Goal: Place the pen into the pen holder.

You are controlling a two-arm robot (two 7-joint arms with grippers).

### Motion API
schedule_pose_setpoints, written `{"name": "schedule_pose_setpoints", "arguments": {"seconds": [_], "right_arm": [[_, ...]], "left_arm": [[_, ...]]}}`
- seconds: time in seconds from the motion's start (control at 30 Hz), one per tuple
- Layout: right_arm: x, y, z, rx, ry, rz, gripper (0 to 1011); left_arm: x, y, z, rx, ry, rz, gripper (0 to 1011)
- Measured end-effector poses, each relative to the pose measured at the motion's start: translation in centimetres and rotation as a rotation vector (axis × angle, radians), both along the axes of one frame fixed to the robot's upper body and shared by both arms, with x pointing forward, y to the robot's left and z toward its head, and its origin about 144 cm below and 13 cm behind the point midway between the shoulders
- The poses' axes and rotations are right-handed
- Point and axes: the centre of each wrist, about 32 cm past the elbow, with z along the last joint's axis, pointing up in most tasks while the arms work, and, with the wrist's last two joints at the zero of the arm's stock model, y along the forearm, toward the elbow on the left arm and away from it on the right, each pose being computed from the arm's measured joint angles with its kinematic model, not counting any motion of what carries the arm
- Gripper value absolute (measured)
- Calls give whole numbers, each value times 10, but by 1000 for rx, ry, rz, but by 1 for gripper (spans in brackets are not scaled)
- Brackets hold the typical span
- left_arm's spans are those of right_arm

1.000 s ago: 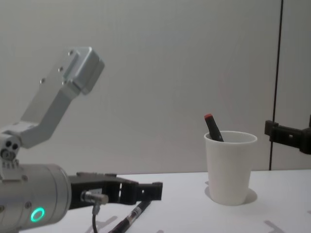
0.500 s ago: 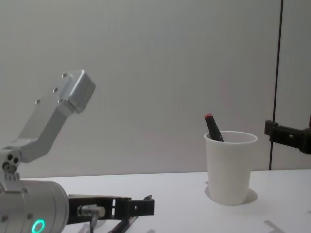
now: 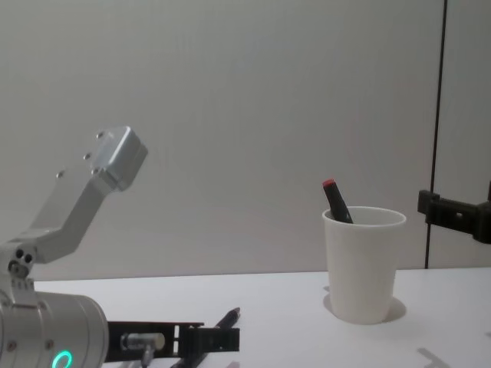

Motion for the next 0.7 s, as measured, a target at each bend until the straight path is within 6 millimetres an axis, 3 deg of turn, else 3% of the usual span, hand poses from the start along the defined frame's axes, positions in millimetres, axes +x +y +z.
{"name": "schedule_pose_setpoints", "arguments": {"seconds": [0.7], "right_arm": [[0, 0, 0, 0, 0, 0, 1001]], "left_arm": [[11, -4, 1, 37, 16, -32, 1001]]}}
